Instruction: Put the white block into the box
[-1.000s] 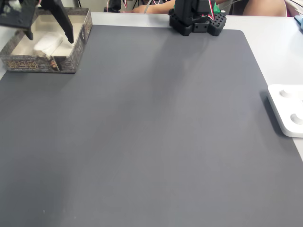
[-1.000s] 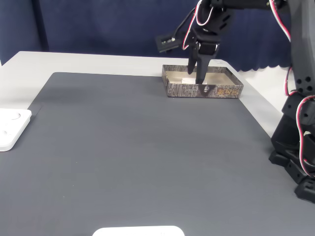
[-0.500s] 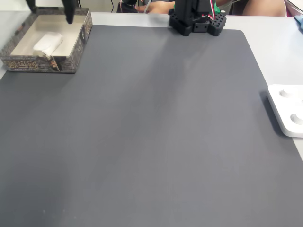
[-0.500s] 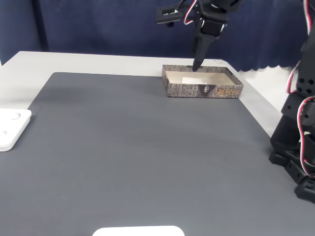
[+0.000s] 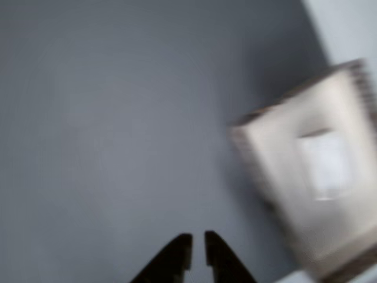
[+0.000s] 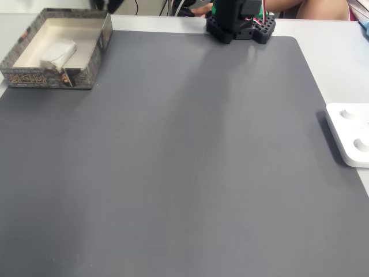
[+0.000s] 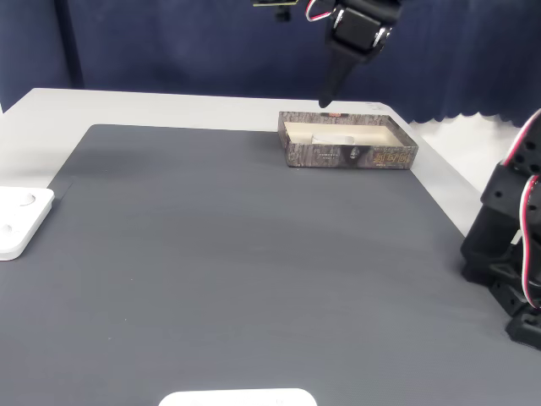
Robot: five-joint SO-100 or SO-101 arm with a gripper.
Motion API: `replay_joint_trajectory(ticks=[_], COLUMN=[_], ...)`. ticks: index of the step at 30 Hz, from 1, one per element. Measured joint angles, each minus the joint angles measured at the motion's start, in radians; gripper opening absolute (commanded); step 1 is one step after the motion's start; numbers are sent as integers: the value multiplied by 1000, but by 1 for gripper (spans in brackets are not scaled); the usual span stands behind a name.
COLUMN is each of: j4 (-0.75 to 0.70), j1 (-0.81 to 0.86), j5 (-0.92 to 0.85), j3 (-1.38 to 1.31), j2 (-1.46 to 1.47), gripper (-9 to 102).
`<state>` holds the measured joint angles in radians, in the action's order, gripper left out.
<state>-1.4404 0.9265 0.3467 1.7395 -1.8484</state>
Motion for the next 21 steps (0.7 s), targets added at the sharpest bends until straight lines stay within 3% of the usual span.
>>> replay_joint_trajectory(ticks=[7,21], j4=[117,170], j1=[-255,-647], j5=[-89,-44], j3=[218,393], j2=[-153,-291], gripper=[-2,-2])
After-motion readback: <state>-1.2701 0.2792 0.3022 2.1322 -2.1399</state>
